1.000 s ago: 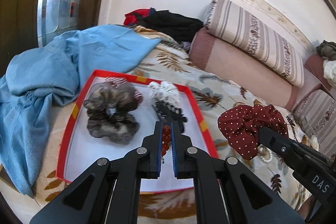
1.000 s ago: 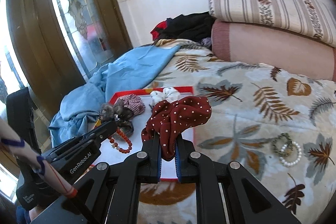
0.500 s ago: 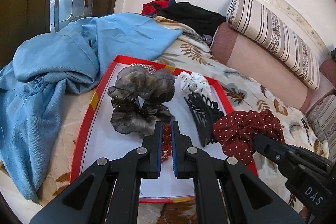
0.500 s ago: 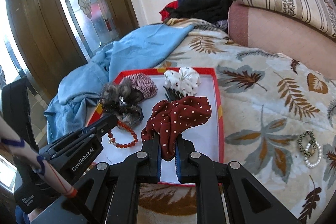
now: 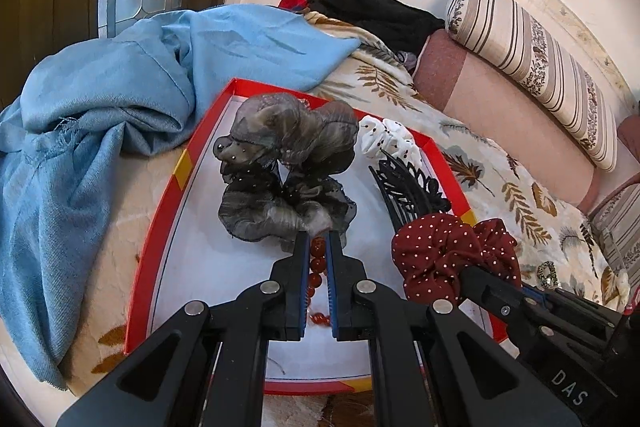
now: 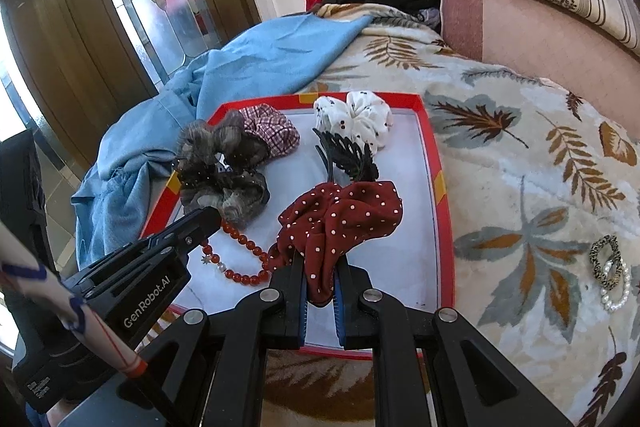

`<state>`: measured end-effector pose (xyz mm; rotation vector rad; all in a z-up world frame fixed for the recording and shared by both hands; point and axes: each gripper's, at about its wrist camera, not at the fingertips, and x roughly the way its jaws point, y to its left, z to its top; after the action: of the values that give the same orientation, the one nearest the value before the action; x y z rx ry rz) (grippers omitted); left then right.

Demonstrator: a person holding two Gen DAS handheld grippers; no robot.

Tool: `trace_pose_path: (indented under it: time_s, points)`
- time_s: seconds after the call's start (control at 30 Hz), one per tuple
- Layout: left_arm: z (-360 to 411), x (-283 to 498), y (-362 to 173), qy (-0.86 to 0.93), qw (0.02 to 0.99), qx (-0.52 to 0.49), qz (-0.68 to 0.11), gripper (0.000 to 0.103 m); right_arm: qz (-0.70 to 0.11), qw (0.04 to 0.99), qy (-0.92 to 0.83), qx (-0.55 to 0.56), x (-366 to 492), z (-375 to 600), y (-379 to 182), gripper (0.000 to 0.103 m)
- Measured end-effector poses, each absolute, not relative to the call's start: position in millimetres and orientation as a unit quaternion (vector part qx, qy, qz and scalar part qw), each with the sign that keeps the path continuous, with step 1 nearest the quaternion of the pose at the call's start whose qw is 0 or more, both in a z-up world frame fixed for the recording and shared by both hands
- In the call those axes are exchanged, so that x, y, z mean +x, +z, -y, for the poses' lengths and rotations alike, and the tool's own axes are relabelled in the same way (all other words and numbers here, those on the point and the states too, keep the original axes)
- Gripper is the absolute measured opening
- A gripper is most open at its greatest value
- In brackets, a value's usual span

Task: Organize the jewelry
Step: 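Lower and open the right tool in the tray while the left tool releases the bead bracelet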

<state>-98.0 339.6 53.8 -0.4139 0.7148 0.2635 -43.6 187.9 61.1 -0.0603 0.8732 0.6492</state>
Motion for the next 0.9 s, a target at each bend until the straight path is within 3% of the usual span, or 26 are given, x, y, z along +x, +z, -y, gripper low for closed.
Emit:
trace_pose_path:
  time_s: [0.9]
  points:
    - [-362.9,-80.1,33.1,0.140,0.892,-0.218,-0.370,0.007,-0.457,0.840,0.291,-0.030,-10.8,-213.8,35.9,0.012]
